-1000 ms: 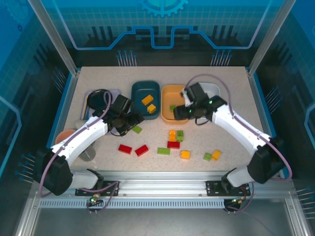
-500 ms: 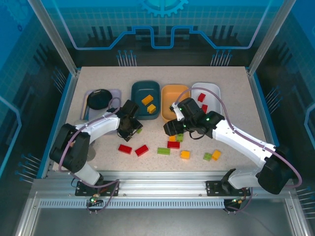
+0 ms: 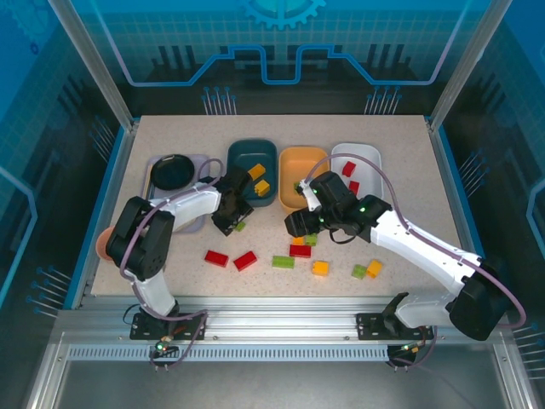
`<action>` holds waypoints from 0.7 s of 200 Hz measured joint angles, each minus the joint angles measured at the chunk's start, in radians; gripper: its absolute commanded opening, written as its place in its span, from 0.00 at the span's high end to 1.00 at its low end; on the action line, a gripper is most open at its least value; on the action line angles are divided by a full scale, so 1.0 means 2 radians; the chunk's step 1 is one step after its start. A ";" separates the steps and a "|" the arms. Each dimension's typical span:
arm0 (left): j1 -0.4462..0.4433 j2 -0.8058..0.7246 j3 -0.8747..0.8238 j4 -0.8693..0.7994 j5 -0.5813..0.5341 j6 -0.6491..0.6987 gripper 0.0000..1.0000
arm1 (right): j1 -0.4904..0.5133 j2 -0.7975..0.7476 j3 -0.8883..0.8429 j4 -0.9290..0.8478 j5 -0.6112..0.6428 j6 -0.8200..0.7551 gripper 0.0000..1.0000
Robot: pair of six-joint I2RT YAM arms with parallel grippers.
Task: Sort the legos into containers by color
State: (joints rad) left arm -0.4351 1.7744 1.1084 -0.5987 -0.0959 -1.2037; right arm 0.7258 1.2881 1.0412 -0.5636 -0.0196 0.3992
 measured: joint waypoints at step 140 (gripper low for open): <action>-0.008 -0.002 -0.027 -0.012 -0.035 0.015 0.59 | 0.000 -0.002 -0.001 -0.001 0.003 0.014 0.31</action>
State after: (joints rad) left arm -0.4507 1.7699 1.0546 -0.6224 -0.1669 -1.1744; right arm 0.7258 1.2835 1.0386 -0.5663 -0.0132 0.4278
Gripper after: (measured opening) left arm 0.418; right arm 0.694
